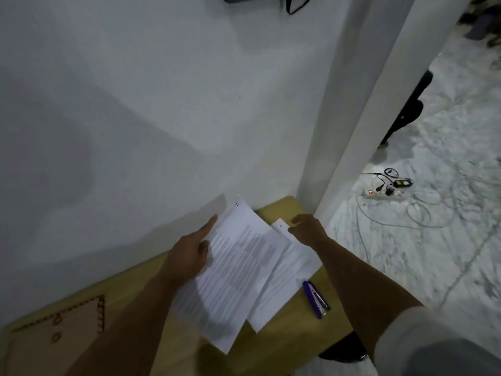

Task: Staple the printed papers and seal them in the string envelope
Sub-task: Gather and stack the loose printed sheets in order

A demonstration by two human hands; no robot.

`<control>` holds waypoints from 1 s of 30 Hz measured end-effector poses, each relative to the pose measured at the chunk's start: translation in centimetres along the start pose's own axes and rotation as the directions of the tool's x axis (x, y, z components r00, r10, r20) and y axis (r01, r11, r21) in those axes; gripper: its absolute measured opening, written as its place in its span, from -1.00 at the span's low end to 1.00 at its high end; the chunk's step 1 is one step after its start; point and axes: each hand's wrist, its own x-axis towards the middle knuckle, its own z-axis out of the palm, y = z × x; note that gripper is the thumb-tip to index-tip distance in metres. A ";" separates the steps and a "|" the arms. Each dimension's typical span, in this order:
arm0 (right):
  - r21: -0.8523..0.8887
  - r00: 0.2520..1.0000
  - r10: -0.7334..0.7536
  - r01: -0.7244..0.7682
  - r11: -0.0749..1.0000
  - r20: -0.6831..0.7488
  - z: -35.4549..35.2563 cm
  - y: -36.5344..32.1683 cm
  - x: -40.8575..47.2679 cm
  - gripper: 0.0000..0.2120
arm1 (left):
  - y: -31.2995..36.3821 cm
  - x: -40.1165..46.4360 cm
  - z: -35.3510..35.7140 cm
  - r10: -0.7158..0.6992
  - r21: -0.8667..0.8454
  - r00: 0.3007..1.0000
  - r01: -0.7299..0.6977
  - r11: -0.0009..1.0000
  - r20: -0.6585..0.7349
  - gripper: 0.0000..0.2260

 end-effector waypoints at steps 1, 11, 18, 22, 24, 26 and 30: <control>-0.084 0.999 0.012 -0.009 0.996 0.036 1.1 0.8 1.2 -0.55 | -0.4 0.4 0.7 -0.025 0.007 1.000 0.025 1.000 0.014 -0.39; -0.255 0.990 0.140 -0.135 0.957 0.001 10.6 5.9 9.6 0.14 | -3.9 0.4 3.7 -0.204 0.098 0.973 0.194 0.976 0.104 -0.41; -0.230 0.995 0.090 -0.080 0.970 0.034 7.6 2.1 7.4 -0.02 | -4.0 0.3 2.1 -0.229 0.036 0.973 0.228 0.973 0.032 -0.32; -0.204 0.999 -0.043 0.039 0.978 -0.015 7.0 1.1 6.2 -0.38 | -4.4 -0.2 1.1 -0.219 0.033 0.976 0.219 0.975 0.009 -0.34; -0.146 0.994 -0.098 0.089 0.985 -0.056 6.6 0.3 5.6 -0.41 | -4.2 -0.4 0.5 -0.214 0.038 0.977 0.214 0.976 -0.003 -0.38; -0.117 0.984 -0.150 0.139 0.983 -0.095 5.8 -1.1 4.6 -0.42 | -4.1 -0.8 -0.1 -0.197 0.054 0.980 0.196 0.979 -0.004 -0.38; -0.072 0.959 -0.228 0.219 0.973 -0.167 4.1 -3.8 1.9 -0.49 | -5.3 -2.1 -2.0 -0.125 -0.008 0.992 0.124 0.992 -0.005 -0.37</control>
